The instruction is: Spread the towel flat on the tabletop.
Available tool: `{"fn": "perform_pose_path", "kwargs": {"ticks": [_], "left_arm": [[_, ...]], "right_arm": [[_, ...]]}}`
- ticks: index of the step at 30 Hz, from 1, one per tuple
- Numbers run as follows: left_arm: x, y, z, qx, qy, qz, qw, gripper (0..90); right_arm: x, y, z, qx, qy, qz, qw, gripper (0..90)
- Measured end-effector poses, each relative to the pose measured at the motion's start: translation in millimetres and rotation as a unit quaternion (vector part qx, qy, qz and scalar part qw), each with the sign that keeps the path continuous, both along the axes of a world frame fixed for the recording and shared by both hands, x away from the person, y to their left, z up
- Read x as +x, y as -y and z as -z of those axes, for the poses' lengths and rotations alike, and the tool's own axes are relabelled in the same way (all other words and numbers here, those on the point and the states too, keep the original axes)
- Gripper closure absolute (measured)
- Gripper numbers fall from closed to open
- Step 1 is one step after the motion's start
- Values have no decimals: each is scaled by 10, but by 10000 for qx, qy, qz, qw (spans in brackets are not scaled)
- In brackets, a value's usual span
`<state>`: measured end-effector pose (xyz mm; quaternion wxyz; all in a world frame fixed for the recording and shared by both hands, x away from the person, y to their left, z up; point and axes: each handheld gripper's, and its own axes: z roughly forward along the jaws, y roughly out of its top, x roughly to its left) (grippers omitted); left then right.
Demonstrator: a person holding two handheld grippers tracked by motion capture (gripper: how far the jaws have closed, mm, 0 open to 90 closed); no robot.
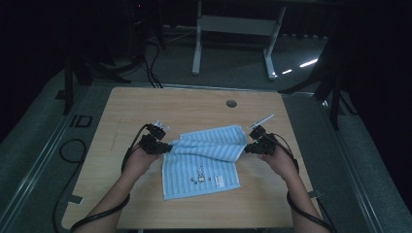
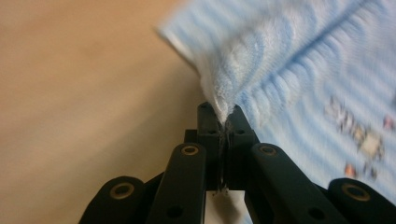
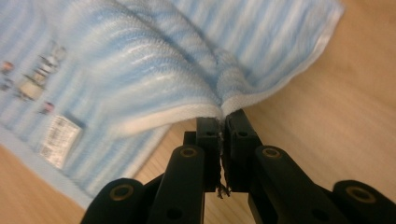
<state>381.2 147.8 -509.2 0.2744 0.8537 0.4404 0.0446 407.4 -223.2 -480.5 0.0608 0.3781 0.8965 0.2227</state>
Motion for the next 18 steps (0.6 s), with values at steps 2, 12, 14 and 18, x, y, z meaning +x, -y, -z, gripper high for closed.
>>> {"fn": "perform_pose_path", "kwargs": {"ticks": [2, 12, 14, 18], "left_arm": [[-26, 27, 58, 87, -106, 121, 9998, 859], [-271, -196, -170, -36, 266, -162, 9995, 546], [-346, -211, -251, -20, 395, -124, 9991, 504], [-420, -356, -367, -65, 631, -380, 9973, 503]], "right_arm": [[-14, -11, 102, -145, -144, -85, 9998, 859], [-98, 256, 37, -259, -36, 290, 9992, 619], [-174, 286, -48, -31, 71, 311, 9995, 622], [-378, 120, -80, 56, 92, -176, 9998, 654]]}}
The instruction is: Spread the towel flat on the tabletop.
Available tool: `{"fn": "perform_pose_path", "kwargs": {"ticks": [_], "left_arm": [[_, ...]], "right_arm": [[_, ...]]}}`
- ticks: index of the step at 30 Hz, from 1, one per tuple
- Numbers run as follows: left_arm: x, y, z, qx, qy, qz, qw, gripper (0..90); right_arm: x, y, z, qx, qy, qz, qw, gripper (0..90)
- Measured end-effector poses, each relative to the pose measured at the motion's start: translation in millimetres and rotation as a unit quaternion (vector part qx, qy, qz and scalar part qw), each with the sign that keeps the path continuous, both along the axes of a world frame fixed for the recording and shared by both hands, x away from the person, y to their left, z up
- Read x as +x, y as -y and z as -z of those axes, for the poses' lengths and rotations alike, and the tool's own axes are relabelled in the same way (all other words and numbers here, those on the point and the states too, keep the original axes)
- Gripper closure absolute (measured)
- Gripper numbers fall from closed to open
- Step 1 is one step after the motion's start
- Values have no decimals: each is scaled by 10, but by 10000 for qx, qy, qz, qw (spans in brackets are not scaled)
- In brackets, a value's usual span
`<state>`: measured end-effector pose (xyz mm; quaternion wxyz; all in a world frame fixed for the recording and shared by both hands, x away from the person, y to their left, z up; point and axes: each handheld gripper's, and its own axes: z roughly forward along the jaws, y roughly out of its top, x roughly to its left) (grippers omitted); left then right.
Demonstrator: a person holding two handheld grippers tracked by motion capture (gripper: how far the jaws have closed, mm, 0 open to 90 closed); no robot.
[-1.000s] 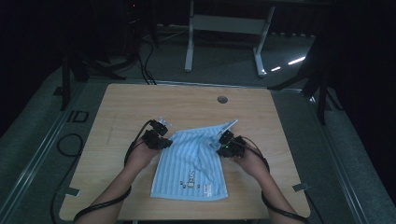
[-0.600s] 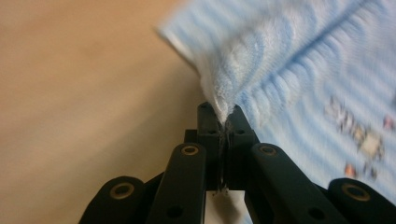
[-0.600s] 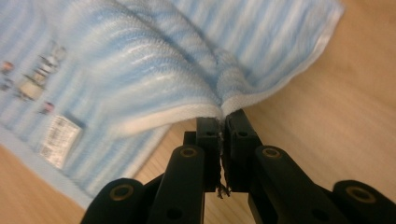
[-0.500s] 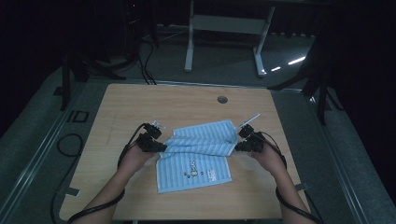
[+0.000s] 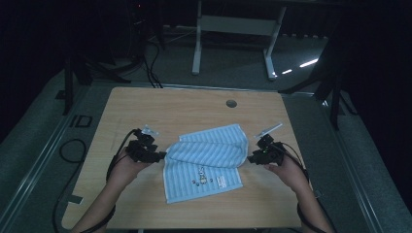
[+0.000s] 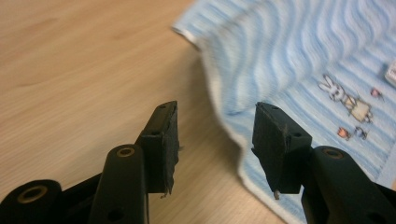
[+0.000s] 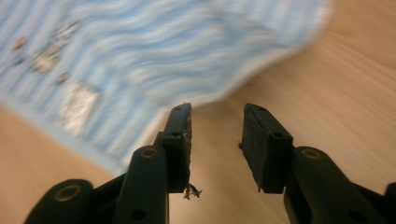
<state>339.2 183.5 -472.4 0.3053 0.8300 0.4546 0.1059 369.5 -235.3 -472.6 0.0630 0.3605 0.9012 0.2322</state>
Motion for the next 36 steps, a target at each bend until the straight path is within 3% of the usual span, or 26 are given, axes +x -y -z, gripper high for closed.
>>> {"fn": "perform_pose_path", "kwargs": {"ticks": [3, 7, 11, 16, 21, 27, 32, 36], "left_arm": [[-57, -7, -1, -229, -151, 286, 9992, 570], [-130, 213, 115, -102, -281, 801, 9963, 615], [-87, 408, 279, -130, -385, 999, 9942, 599], [60, 572, 468, 84, -520, 1054, 9930, 583], [229, 654, 604, 407, -529, 970, 9930, 561], [396, 696, 616, 405, -452, 922, 9939, 561], [557, 796, 619, 594, -284, 1039, 9924, 538], [734, 868, 612, 656, -290, 982, 9926, 536]], "right_arm": [[-112, -159, 57, 45, -121, -360, 9993, 726], [-177, -348, 202, -12, -213, -666, 9976, 753], [-142, -481, 286, -49, -234, -669, 9975, 754], [-34, -650, 321, -132, -200, -670, 9975, 753], [143, -761, 437, -474, -181, -546, 9972, 755], [275, -754, 484, -505, -217, -441, 9975, 756], [451, -691, 481, -516, -247, -253, 9980, 755], [595, -676, 474, -566, -289, -161, 9978, 755]]}}
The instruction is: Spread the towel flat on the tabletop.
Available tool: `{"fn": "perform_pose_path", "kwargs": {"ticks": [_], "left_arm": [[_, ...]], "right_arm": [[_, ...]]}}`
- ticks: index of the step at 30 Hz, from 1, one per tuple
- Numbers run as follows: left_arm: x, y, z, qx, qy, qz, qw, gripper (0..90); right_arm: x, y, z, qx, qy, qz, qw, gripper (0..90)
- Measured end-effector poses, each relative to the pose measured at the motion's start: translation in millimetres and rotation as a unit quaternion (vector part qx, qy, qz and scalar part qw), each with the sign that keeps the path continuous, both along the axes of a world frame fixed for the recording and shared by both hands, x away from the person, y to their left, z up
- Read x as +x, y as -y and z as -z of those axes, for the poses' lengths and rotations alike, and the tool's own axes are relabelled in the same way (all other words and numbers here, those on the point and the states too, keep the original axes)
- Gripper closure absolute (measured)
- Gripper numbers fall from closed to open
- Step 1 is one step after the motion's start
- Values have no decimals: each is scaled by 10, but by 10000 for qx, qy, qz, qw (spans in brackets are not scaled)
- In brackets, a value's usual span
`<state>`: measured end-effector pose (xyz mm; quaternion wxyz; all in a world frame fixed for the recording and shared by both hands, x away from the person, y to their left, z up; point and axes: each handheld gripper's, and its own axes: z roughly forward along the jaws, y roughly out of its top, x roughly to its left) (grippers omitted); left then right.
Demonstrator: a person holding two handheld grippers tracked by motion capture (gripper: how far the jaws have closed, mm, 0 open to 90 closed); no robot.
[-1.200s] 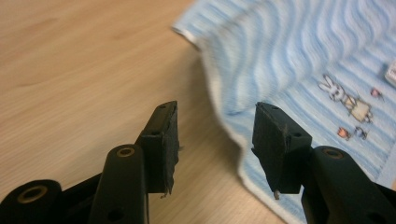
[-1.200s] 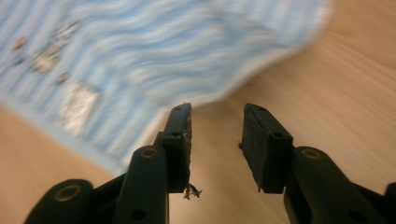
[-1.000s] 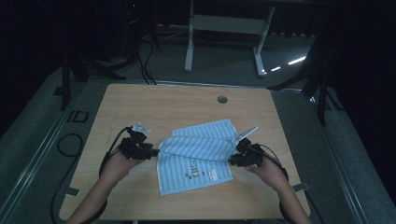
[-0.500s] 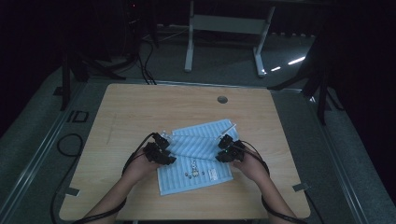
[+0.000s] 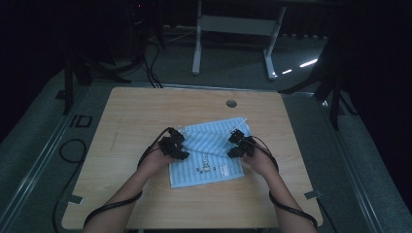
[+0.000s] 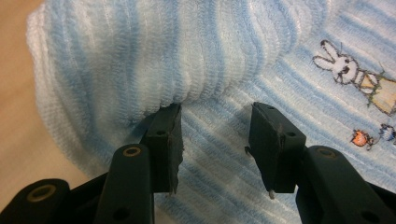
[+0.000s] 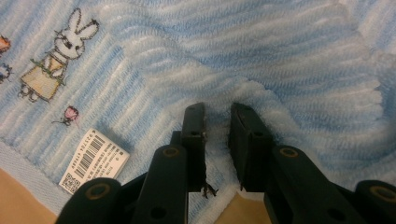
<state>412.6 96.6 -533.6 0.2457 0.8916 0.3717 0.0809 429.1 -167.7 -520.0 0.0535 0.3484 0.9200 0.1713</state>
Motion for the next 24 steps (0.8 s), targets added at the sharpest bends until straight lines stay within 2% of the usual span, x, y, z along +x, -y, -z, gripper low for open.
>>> {"fn": "perform_pose_path", "kwargs": {"ticks": [3, 5, 8, 9, 11, 13, 16, 18, 20, 24], "left_arm": [[140, 46, 4, -61, 11, -91, 9999, 536], [206, 79, 7, -182, -34, -162, 9997, 535], [243, 138, -17, -121, -49, -127, 9998, 515], [232, 133, -49, -172, -55, -142, 9997, 515], [153, 95, -143, -388, 39, -72, 9992, 515], [19, 55, -232, -440, 179, 28, 9989, 486], [-229, -7, -297, -508, 205, 289, 9981, 477], [-396, -27, -290, -535, 202, 507, 9971, 477], [-517, -41, -249, -474, 144, 648, 9967, 472], [-592, -35, -94, -343, -58, 712, 9969, 464]], "right_arm": [[139, 9, -8, -77, -21, 105, 9999, 755], [230, 29, -8, -66, -63, 206, 9997, 756], [319, 62, -14, -57, -101, 308, 9995, 744], [326, 74, -20, -14, -134, 324, 9994, 713], [281, 96, -68, 12, -143, 271, 9995, 638], [167, 138, -153, 63, 2, 144, 9999, 615], [-39, 241, -253, 171, 154, 22, 9997, 603], [-185, 290, -253, 174, 158, -101, 9997, 587], [-305, 322, -202, 85, 171, -246, 9995, 554], [-391, 359, -51, -90, 105, -338, 9993, 543]]}}
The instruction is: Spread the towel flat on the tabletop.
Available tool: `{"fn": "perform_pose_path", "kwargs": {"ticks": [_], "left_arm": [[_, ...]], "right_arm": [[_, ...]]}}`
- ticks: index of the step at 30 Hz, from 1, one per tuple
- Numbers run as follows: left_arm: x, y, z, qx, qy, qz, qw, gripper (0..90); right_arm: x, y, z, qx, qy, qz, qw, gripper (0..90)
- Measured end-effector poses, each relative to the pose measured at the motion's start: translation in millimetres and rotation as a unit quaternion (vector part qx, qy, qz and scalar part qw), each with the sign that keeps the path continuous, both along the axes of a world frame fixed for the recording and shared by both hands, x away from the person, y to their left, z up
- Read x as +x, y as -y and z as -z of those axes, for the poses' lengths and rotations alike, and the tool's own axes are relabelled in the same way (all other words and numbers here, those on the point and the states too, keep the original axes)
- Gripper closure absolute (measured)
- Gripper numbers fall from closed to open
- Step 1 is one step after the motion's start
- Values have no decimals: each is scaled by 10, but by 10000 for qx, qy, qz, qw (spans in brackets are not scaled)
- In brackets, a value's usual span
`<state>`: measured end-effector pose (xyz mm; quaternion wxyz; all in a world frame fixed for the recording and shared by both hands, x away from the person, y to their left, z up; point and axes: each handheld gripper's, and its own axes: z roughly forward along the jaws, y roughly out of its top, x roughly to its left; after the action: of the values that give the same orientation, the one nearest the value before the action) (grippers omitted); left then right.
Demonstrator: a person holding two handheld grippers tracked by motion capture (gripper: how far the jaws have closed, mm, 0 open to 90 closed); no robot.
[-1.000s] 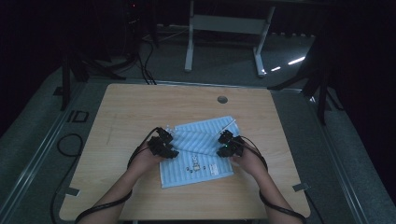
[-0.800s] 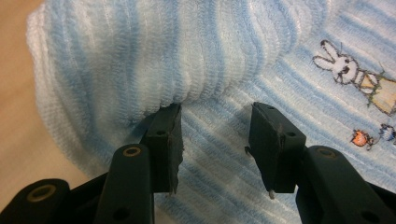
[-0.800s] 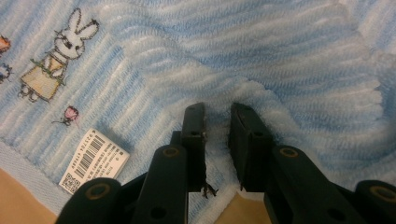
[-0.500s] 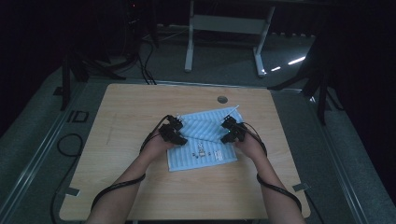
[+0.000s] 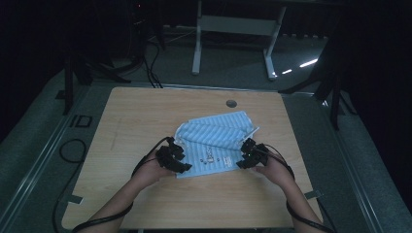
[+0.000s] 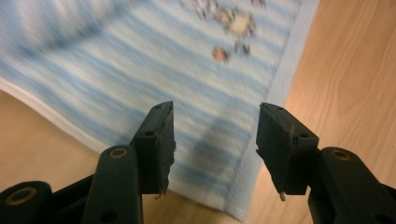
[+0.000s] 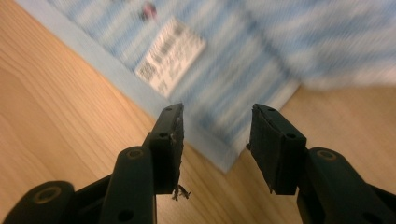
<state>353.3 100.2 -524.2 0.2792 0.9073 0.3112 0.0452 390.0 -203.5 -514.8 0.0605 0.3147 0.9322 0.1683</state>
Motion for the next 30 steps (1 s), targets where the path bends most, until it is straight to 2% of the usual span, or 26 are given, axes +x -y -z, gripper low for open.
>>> {"fn": "perform_pose_path", "kwargs": {"ticks": [3, 5, 8, 9, 10, 12, 14, 15, 17, 19, 21, 22, 23, 24, 26, 27, 29, 30], "left_arm": [[8, 40, 105, 179, -78, 15, 9998, 465], [10, 55, 114, 123, -36, -10, 9999, 459], [11, 93, 106, 291, 70, -11, 9996, 493], [15, 106, 96, 392, 102, -55, 9992, 523], [14, 122, 91, 494, 200, -77, 9985, 638], [39, 147, 81, 513, 142, -94, 9985, 795], [69, 166, 64, 575, 112, -184, 9981, 858], [72, 167, 41, 525, 51, -151, 9985, 863], [34, 157, -47, 421, 101, -89, 9990, 867], [-34, 126, -161, 166, 42, 3, 9999, 867], [-140, 98, -281, 20, 77, 59, 10000, 868], [-140, 98, -281, 20, 77, 59, 10000, 868], [-272, 81, -392, -115, 112, 178, 9997, 868], [-334, 78, -437, -169, 80, 266, 9995, 868], [-471, 81, -515, -259, 84, 412, 9988, 868], [-536, 89, -548, -305, 15, 491, 9983, 868], [-683, 105, -611, -462, -13, 657, 9968, 867], [-760, 125, -626, -506, -109, 810, 9954, 866]], "right_arm": [[-8, 4, 72, -86, -82, -30, 9999, 554], [-22, 4, 87, -107, -26, -70, 9999, 586], [-22, 13, 88, -63, 31, -16, 10000, 677], [-25, 9, 87, -59, 45, -11, 10000, 714], [-32, -3, 86, -68, 57, -43, 10000, 777], [-44, -41, 80, -160, 66, -100, 9998, 822], [-49, -67, 76, -107, 1, -159, 9998, 831], [-57, -68, 62, -134, 24, -166, 9998, 831], [-91, -34, -12, -69, 78, -153, 9998, 831], [-169, 27, -140, 66, 208, -145, 9997, 831], [-288, 93, -272, 138, 298, -219, 9992, 830], [-288, 93, -272, 138, 298, -219, 9992, 830], [-354, 131, -335, 243, 305, -227, 9990, 830], [-506, 196, -436, 324, 342, -285, 9985, 830], [-681, 251, -516, 345, 398, -357, 9980, 829], [-775, 275, -550, 355, 434, -403, 9976, 828], [-960, 323, -614, 332, 507, -478, 9970, 826], [-1055, 353, -642, 343, 528, -494, 9968, 826]]}}
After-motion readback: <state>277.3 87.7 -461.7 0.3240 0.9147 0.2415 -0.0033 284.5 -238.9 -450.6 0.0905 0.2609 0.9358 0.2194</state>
